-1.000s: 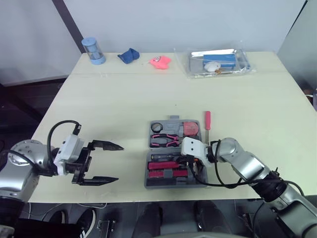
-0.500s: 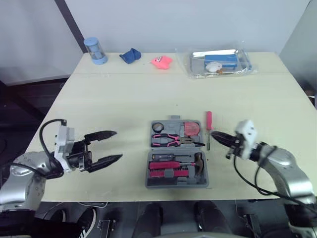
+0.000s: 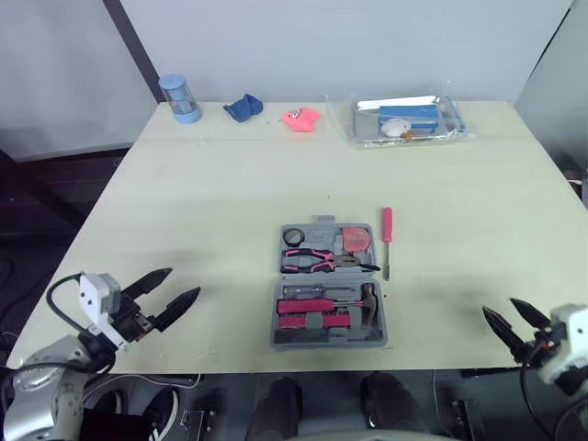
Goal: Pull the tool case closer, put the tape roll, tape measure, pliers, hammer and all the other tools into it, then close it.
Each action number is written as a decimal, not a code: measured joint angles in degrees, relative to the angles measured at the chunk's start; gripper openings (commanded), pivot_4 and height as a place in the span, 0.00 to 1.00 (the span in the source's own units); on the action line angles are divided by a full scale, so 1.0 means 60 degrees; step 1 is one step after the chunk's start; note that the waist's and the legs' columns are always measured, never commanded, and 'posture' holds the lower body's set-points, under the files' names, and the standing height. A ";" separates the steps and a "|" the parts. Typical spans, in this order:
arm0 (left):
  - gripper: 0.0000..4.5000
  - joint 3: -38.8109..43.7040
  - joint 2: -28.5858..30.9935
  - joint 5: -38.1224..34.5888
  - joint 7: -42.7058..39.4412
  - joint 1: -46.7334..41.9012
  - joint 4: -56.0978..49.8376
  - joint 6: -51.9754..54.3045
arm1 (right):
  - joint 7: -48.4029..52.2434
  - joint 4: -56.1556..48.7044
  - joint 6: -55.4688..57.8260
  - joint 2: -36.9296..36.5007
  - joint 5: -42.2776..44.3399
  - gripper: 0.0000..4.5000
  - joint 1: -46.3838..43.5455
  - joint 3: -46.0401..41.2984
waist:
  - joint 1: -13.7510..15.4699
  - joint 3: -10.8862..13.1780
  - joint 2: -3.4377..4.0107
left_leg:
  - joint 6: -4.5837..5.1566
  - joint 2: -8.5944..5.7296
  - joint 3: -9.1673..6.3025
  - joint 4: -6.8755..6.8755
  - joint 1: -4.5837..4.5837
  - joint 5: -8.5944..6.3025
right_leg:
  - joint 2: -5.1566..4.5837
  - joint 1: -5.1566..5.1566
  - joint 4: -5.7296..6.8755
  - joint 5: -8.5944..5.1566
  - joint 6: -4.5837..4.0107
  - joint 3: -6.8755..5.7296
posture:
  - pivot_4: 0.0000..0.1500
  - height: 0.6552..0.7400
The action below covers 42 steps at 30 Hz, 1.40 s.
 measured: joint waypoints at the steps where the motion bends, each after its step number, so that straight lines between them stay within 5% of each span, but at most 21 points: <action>1: 1.00 0.0038 -0.0033 0.0004 0.0018 0.0050 0.0000 -0.0013 | -0.0013 0.0059 -0.0049 0.0027 0.0015 0.98 0.0033 -0.0032 | 0.0000 -0.0002 -0.0003 | 0.0000 0.0001 0.0002 0.0000 0.0001 0.0000 | 0.0000 0.0000 0.0001 0.0000 0.0000 0.0001 | 1.00 1.00; 13: 1.00 0.0143 0.0065 0.0199 -0.0226 -0.0174 0.0194 -0.0177 | -0.0625 -0.0149 0.0171 -0.0225 0.0013 0.98 -0.0744 0.0304 | 0.0020 -0.0021 -0.0016 | 0.0000 0.0002 0.0004 0.0000 0.0001 0.0000 | 0.0003 0.0000 0.0002 0.0000 0.0000 0.0005 | 1.00 1.00; 22: 1.00 -0.0342 0.0840 0.0220 -0.1438 -0.1178 -0.0511 -0.0044 | -0.2216 -0.1139 0.2044 -0.0410 -0.0417 0.98 -0.3209 0.1762 | 0.0141 -0.0025 -0.0012 | -0.0001 0.0001 0.0004 -0.0005 -0.0008 0.0000 | 0.0001 -0.0003 -0.0014 0.0000 0.0001 0.0003 | 1.00 1.00; 33: 1.00 -0.1908 0.1406 0.0152 -0.2220 -0.2886 -0.2397 0.1139 | -0.3874 0.0804 0.3725 0.0683 -0.1573 0.98 -0.6862 0.4090 | 0.0115 -0.0021 -0.0013 | -0.0004 0.0002 0.0004 -0.0002 -0.0051 0.0002 | 0.0006 -0.0059 0.0001 0.0002 0.0000 0.0006 | 1.00 1.00; 42: 1.00 -0.2172 0.1282 -0.0162 -0.1645 -0.3229 -0.3345 0.2001 | -0.4717 0.2033 0.3922 0.1572 -0.2261 0.98 -0.7807 0.4682 | 0.0103 -0.0020 -0.0012 | -0.0003 0.0001 0.0004 -0.0002 -0.0053 0.0002 | 0.0007 -0.0067 0.0008 0.0003 0.0000 0.0007 | 1.00 1.00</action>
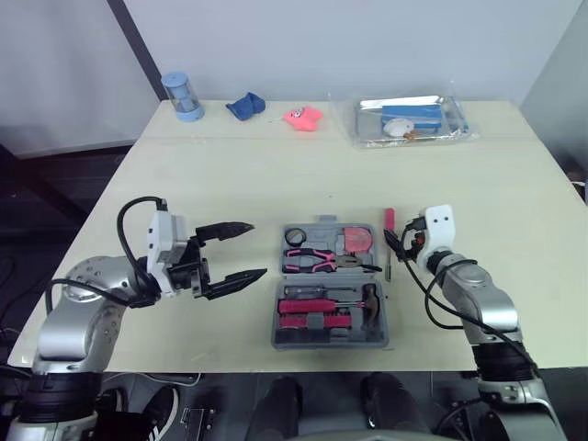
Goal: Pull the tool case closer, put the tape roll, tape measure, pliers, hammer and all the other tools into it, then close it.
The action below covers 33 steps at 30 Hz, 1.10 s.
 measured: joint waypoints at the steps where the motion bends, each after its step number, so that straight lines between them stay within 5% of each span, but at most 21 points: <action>1: 1.00 0.0000 -0.0002 -0.0055 0.0093 0.0001 -0.0201 0.0140 | -0.0133 0.0182 -0.0009 0.0133 -0.0113 0.98 -0.0061 0.0000 | 0.0000 0.0000 0.0000 | 0.0000 0.0000 0.0000 0.0000 -0.0001 0.0000 | -0.0001 0.0000 -0.0001 0.0000 0.0000 0.0000 | 1.00 1.00; 15: 1.00 0.0006 -0.0070 -0.0700 0.0621 -0.0185 -0.0850 0.0996 | -0.0565 0.2112 -0.1233 0.0802 -0.0807 0.98 -0.0399 0.0170 | -0.0175 0.0000 0.0000 | 0.0000 0.0000 0.0000 -0.0001 0.0004 0.0000 | 0.0001 0.0000 0.0004 0.0000 0.0000 0.0002 | 1.00 1.00; 19: 1.00 0.0005 -0.0099 -0.0729 0.0724 -0.0218 -0.0868 0.1099 | -0.0713 0.2444 -0.1543 0.0973 -0.0816 0.71 -0.0533 0.0049 | -0.0239 0.0000 0.0001 | 0.0000 0.0000 0.0000 -0.0003 0.0005 0.0000 | 0.0002 0.0000 0.0004 0.0000 0.0000 0.0004 | 1.00 1.00; 25: 1.00 0.0006 -0.0133 -0.0768 0.0791 -0.0218 -0.0869 0.1112 | -0.0785 0.2437 -0.1614 0.1139 -0.0815 0.09 -0.0487 -0.0022 | -0.0222 0.0000 0.0001 | 0.0000 0.0000 0.0001 -0.0003 0.0004 0.0000 | 0.0001 -0.0001 0.0003 0.0000 0.0000 0.0004 | 1.00 1.00; 33: 1.00 0.0006 -0.0143 -0.0776 0.0782 -0.0226 -0.0867 0.1109 | -0.0772 0.1948 -0.1542 0.0896 -0.0814 0.09 -0.0160 -0.0063 | -0.0201 0.0002 0.0003 | 0.0000 0.0000 0.0001 -0.0002 0.0002 0.0000 | 0.0000 -0.0001 0.0001 0.0000 0.0000 0.0004 | 1.00 1.00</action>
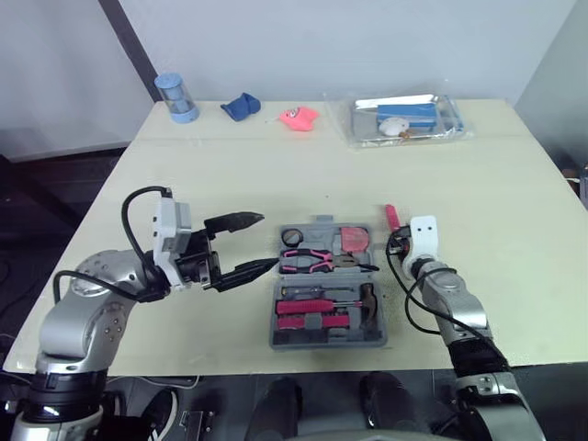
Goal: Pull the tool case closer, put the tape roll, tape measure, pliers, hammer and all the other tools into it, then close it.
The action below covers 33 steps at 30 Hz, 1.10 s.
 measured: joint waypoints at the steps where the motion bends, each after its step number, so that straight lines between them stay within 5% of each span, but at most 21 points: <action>1: 1.00 0.0003 -0.0003 0.0000 -0.0026 -0.0060 0.0005 -0.0007 | 0.0306 -0.0403 0.0091 -0.0439 0.0008 0.09 0.0234 -0.0047 | -0.0003 0.0001 0.0001 | 0.0000 0.0000 0.0002 0.0000 0.0000 0.0000 | 0.0000 0.0000 0.0000 0.0000 0.0000 0.0001 | 1.00 1.00; 19: 1.00 0.0042 0.0987 0.0421 -0.2085 0.0070 0.1209 -0.0901 | 0.6849 -0.5101 0.2417 -0.6097 0.1491 0.09 0.1116 0.1536 | -0.0010 0.0013 0.0007 | 0.0003 0.0003 0.0012 0.0002 -0.0001 -0.0001 | 0.0003 -0.0001 -0.0009 -0.0001 0.0001 0.0008 | 1.00 1.00; 33: 1.00 0.0276 0.1688 0.0579 -0.4080 0.0898 0.1965 -0.2446 | 0.8229 -0.7196 0.4900 -0.6518 0.1410 0.09 -0.1860 0.5116 | 0.0099 0.0020 -0.0006 | 0.0002 0.0004 -0.0008 0.0008 -0.0023 -0.0001 | 0.0002 -0.0017 -0.0014 -0.0001 0.0001 -0.0010 | 1.00 1.00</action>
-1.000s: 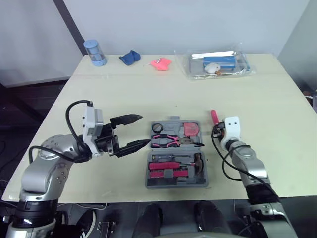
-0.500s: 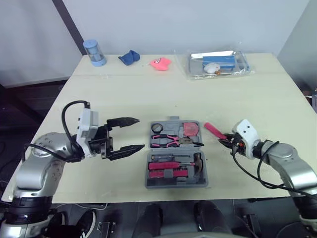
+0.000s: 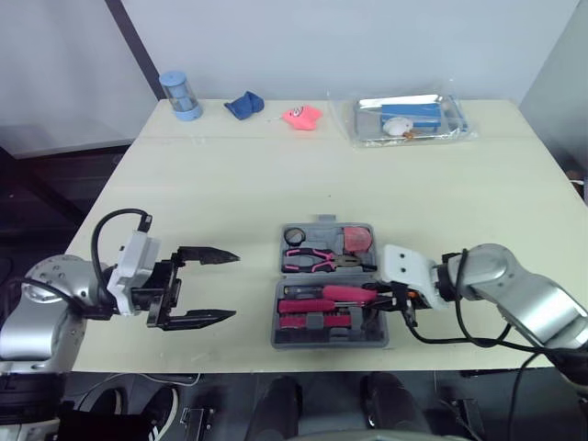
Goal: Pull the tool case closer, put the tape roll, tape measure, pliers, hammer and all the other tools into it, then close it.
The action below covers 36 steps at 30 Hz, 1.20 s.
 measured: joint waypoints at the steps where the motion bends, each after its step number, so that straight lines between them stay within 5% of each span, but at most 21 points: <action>1: 1.00 -0.0079 0.0130 0.0040 -0.0009 0.0082 0.0009 -0.0107 | -0.0037 -0.0056 0.0141 0.0119 -0.0069 0.09 -0.0164 0.0192 | -0.0017 0.0000 0.0000 | 0.0000 0.0001 -0.0002 -0.0002 0.0000 0.0000 | 0.0001 -0.0002 0.0000 0.0000 0.0000 0.0000 | 1.00 1.00; 19: 1.00 -0.1024 0.1429 -0.0419 -0.0056 0.1458 0.0375 -0.2355 | -0.0641 -0.0030 0.1634 0.2067 -0.0677 0.09 -0.1985 0.3495 | -0.0090 0.0000 0.0000 | -0.0001 0.0000 -0.0044 0.0002 -0.0033 0.0000 | -0.0002 -0.0018 0.0002 -0.0001 -0.0003 -0.0043 | 1.00 1.00; 36: 1.00 -0.2545 0.2282 -0.1520 -0.0070 0.1035 0.1371 -0.3628 | -0.1291 0.0911 0.1646 0.2499 -0.1224 0.09 -0.1917 0.4195 | -0.0116 0.0000 0.0000 | 0.0000 -0.0001 -0.0059 0.0004 -0.0049 0.0001 | 0.0000 -0.0031 0.0005 -0.0001 -0.0003 -0.0061 | 1.00 1.00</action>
